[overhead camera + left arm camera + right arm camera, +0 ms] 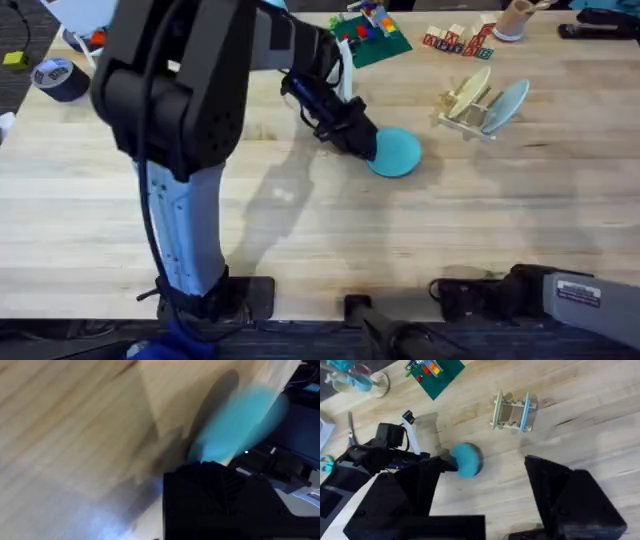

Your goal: Pick up the plates from the table one by one and place each into a slot on the dish rack.

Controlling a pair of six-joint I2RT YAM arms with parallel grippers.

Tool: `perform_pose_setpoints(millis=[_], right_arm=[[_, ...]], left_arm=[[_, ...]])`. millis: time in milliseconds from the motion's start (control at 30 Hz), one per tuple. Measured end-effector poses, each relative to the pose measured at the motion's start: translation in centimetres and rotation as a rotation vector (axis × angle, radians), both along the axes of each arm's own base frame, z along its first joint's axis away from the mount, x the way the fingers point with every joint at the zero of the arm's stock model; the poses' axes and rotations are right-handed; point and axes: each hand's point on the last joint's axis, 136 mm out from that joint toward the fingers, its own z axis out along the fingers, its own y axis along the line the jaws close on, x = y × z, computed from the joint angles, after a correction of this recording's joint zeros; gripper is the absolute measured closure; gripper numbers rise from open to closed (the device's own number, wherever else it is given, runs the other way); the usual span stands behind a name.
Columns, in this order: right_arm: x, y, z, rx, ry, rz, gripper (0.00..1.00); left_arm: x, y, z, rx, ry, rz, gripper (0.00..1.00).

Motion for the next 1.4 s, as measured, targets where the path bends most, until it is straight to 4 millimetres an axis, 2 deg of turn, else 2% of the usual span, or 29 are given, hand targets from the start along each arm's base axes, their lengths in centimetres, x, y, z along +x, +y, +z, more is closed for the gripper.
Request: perform_pose_setpoints(millis=[100, 867, 1033, 1200, 1400], right_arm=[[0.0, 0.0, 0.0, 0.000, 0.000, 0.000, 0.005], [-0.2, 0.1, -0.4, 0.022, 0.018, -0.015, 0.006], [-0.1, 1.1, -2.4, 0.070, 0.089, 0.027, 0.006], [-0.2, 1.7, -5.4, 0.110, 0.192, 0.063, 0.008], [-0.7, 3.6, -8.8, 0.202, 0.308, 0.148, 0.007]], left_arm=[[-0.3, 0.0, -0.5, -0.012, 0.028, -0.001, 0.958], [-0.3, -0.2, -0.5, -0.033, 0.026, -0.010, 0.958], [-0.3, -0.2, -0.5, -0.033, 0.026, -0.010, 0.958], [-0.3, -0.3, -0.5, -0.034, 0.024, -0.010, 0.958], [-0.3, -0.3, -0.5, -0.035, 0.021, -0.010, 0.958]])
